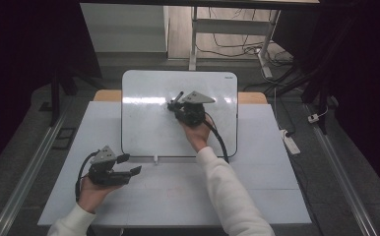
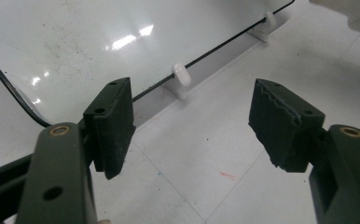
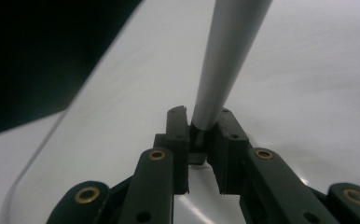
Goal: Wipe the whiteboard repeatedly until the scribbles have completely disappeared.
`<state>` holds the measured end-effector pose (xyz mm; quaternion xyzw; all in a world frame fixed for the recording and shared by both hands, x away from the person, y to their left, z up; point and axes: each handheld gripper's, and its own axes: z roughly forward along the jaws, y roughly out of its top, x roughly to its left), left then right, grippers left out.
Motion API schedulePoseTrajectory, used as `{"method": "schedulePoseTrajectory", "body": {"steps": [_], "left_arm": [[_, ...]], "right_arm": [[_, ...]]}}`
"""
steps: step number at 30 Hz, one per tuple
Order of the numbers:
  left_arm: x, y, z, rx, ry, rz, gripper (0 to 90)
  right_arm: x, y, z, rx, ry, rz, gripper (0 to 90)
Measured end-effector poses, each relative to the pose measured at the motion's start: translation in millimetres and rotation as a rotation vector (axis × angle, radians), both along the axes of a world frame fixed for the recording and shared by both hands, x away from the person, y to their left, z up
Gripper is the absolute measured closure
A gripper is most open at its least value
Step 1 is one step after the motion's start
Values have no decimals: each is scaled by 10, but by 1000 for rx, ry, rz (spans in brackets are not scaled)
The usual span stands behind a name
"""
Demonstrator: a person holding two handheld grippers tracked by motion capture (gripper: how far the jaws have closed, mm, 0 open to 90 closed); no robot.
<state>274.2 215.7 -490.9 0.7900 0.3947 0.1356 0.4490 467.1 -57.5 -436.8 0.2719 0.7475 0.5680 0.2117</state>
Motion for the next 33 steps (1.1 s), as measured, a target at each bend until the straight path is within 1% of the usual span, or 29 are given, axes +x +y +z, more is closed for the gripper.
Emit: {"method": "schedulePoseTrajectory", "body": {"steps": [1, 2, 3, 4, 5, 7, 8, 9, 10, 11, 12, 13, 14, 15, 16, 17, 18, 19, 20, 21, 23, 24, 25, 26, 28, 29, 30, 31, 33], "left_arm": [[-2, 2, 3, -3, -1, 1, 320], [0, 2, 5, -3, -2, 1, 321], [7, -1, 2, -3, -1, 1, 321], [18, -6, -3, -1, 1, -1, 321], [29, -13, -9, 1, 4, -4, 321], [41, -31, -17, 6, 8, -9, 318], [34, -39, -16, 11, 8, -13, 315], [23, -44, -13, 12, 3, -15, 314], [11, -43, -6, 13, -2, -16, 314], [3, -38, 1, 8, -5, -14, 313], [3, -31, 5, 2, -9, -12, 314], [10, -25, 5, -2, -9, -11, 315], [20, -24, 1, -2, -6, -10, 315], [32, -26, -8, -1, -1, -11, 315], [36, -28, -11, 3, 1, -13, 314], [36, -30, -14, 7, 1, -13, 313], [31, -30, -11, 8, 0, -14, 313], [22, -29, -6, 4, -2, -13, 313], [14, -26, -1, 1, -5, -11, 313], [8, -21, 4, 0, -8, -11, 313], [5, -14, 7, -3, -9, -10, 314], [7, -12, 5, -4, -9, -10, 314], [12, -11, 2, -5, -9, -11, 315], [19, -11, 0, -4, -7, -12, 314], [26, -12, -3, -3, -6, -11, 314], [23, -13, -2, -4, -6, -11, 315], [18, -14, -1, -2, -6, -11, 315], [12, -14, 2, -2, -7, -10, 315], [2, -13, 9, -1, -12, -9, 315]], "right_arm": [[24, -54, 27, 13, 0, -29, 777], [51, -109, 45, 30, 5, -46, 777], [50, -130, 43, 43, 19, -43, 777], [15, -110, 31, 35, 19, -41, 777], [-28, -56, 2, 9, 18, -10, 777], [-122, 81, -71, -66, 8, 49, 777], [-139, 110, -74, -87, -8, 49, 777], [-111, 95, -58, -78, -1, 55, 777], [-67, 52, -34, -50, -3, 36, 777], [-23, 2, 2, -23, -11, -6, 777], [29, -46, 36, 11, -4, -36, 777], [76, -73, 60, 45, 17, -41, 777], [89, -58, 72, 56, 23, -48, 777], [76, -6, 68, 50, 17, -41, 777], [42, 95, 39, 24, 21, 6, 777], [15, 161, 14, -2, 16, 38, 777], [-13, 240, -13, -39, 1, 70, 777], [-20, 279, -16, -61, -12, 71, 777], [12, 272, 1, -53, -3, 68, 777], [55, 237, 27, -20, 1, 47, 777], [130, 145, 105, 32, 0, -19, 777], [145, 130, 115, 43, 9, -22, 777], [135, 131, 111, 44, 15, -18, 777], [101, 154, 93, 21, 13, 0, 777], [6, 232, 3, -35, 16, 61, 777], [-34, 255, -32, -59, 8, 78, 777], [-44, 246, -34, -68, 2, 81, 776], [-22, 216, -13, -55, 14, 76, 776], [29, 122, 47, -18, 8, 5, 777]]}}
